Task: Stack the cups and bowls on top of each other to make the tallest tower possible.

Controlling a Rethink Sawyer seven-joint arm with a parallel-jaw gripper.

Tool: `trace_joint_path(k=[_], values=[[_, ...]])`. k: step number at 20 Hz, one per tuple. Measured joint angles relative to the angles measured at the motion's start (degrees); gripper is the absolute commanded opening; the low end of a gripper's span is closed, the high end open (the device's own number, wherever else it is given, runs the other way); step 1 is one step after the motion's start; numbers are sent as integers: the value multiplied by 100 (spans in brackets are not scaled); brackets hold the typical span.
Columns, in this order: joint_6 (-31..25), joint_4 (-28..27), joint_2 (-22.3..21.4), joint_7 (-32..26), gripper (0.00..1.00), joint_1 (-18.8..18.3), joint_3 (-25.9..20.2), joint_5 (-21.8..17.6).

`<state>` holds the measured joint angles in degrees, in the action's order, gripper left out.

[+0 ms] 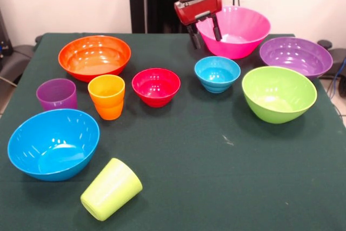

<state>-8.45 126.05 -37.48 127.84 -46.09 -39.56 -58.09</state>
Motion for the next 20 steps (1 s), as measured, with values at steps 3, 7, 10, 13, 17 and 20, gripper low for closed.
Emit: trace_joint_path(k=[3, 7, 10, 13, 17, 20], values=[[-12, 21, -48, 0, 100, -4, -15, 24], [-142, 109, -157, 0, 100, -35, -63, 71], [-259, 145, -168, 0, 100, -44, -64, 70], [-409, 194, -167, 0, 100, -44, -64, 69], [-487, 235, -108, 0, 100, -44, -54, 61], [-488, 234, 11, 0, 100, -39, -23, -83]])
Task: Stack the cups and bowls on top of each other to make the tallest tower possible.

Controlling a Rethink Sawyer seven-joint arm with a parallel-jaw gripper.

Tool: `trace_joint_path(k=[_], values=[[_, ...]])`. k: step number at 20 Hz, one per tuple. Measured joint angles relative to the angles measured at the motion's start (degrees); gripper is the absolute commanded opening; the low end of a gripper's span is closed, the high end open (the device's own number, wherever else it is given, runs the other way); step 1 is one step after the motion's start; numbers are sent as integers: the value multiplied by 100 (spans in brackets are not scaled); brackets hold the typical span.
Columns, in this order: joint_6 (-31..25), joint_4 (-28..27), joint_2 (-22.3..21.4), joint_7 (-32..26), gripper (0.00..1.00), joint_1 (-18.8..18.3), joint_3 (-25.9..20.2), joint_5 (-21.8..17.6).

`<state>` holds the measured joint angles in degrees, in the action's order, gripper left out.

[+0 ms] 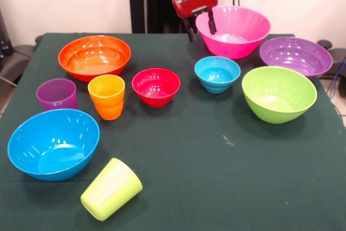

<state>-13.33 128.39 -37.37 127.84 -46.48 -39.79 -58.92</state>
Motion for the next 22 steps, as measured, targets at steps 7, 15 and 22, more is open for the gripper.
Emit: trace_joint_path(k=[7, 15, 22], values=[[0, -2, 282, 0, 100, 1, 45, -263], [0, 32, 646, 0, 100, -104, 52, -298], [0, 171, 821, 0, 100, -171, 52, -301]])
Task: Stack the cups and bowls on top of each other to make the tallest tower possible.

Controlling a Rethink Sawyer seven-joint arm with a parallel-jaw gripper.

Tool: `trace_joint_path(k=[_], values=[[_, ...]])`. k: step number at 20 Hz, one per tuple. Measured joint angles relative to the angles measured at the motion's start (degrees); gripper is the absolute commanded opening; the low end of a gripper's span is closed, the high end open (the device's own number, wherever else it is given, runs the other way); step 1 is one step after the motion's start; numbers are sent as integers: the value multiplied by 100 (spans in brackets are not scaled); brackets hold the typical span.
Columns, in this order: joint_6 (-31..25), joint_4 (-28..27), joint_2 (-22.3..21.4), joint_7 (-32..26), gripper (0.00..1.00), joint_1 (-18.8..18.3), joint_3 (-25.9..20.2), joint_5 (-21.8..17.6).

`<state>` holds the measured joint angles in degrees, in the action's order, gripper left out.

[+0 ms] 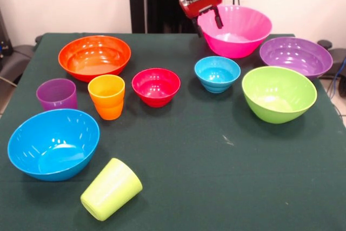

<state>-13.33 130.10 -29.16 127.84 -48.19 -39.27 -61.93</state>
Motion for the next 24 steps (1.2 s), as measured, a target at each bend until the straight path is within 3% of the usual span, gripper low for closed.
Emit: trace_joint_path(k=[5, 6, 24], values=[[1, 44, 124, 0, 100, 6, 0, -5], [1, 50, 145, 0, 0, 8, -1, -6], [1, 236, 172, 0, 0, 6, -1, -227]])
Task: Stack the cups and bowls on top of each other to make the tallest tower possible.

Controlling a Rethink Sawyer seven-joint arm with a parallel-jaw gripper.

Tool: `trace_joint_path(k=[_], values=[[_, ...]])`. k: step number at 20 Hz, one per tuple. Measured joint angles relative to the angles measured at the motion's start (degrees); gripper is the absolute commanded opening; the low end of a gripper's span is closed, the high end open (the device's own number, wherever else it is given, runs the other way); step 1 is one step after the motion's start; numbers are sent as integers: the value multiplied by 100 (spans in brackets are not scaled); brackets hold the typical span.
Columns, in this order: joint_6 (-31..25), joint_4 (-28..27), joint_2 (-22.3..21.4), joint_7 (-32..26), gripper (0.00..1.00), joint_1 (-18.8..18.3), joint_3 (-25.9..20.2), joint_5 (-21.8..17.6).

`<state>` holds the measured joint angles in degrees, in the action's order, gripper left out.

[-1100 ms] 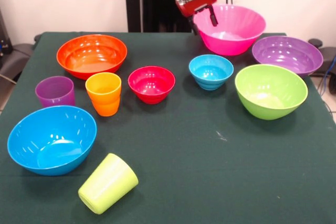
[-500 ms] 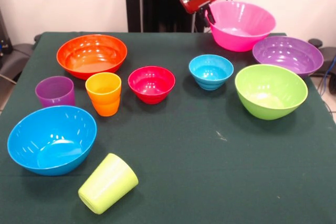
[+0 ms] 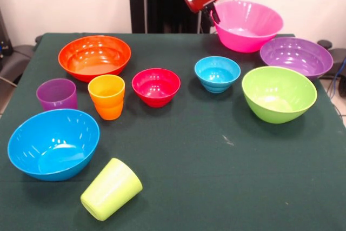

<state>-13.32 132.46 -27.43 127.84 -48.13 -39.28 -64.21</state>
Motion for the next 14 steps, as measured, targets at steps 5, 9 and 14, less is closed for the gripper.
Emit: trace_joint_path(k=[5, 9, 14], values=[[-1, 97, -152, 0, 0, 2, 0, 42], [0, 163, -353, 0, 0, 9, -2, 162], [-44, 267, -646, 0, 0, -5, -54, 498]])
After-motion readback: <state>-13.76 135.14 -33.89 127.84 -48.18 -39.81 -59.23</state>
